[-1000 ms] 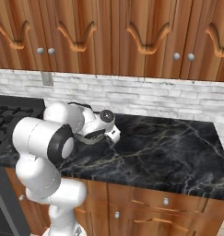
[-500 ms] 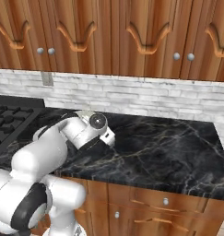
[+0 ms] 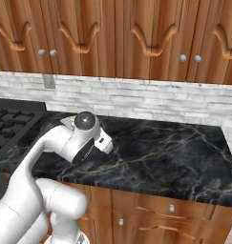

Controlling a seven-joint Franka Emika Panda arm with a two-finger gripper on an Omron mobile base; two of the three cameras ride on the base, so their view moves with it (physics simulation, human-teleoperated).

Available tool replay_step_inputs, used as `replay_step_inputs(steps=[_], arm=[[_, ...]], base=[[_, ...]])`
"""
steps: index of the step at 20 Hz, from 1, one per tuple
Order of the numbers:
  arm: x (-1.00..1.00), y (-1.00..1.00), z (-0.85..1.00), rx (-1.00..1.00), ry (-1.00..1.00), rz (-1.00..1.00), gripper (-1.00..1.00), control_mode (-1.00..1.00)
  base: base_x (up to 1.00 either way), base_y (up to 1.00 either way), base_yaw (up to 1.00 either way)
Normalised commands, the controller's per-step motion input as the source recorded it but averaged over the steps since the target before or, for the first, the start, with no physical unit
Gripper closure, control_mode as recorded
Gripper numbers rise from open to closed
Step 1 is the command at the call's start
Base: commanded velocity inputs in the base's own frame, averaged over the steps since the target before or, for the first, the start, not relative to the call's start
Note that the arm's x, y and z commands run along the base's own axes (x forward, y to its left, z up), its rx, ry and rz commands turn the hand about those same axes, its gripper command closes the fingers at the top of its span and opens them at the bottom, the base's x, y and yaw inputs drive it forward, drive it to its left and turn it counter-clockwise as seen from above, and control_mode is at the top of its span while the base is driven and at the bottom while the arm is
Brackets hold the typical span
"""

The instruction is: Place one of the steaks on the plate and the other in the bowl. Then place the bowl in the fridge.

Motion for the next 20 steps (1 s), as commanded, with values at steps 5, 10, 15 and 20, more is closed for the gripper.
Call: replay_step_inputs(steps=[5,10,15,20], arm=[[-1.0,-0.31,0.17,0.0,-0.15,0.01,1.0,-1.0],[-0.77,-0.31,-0.07,0.0,-0.04,0.0,1.0,-1.0],[-0.54,-0.14,0.0,0.0,-0.05,0.0,1.0,1.0],[0.0,0.0,0.0,0.0,0.0,0.0,1.0,1.0]], base=[[0.0,0.0,0.0],[0.0,0.0,0.0],[-0.14,0.0,0.0],[-0.12,0.02,0.01]])
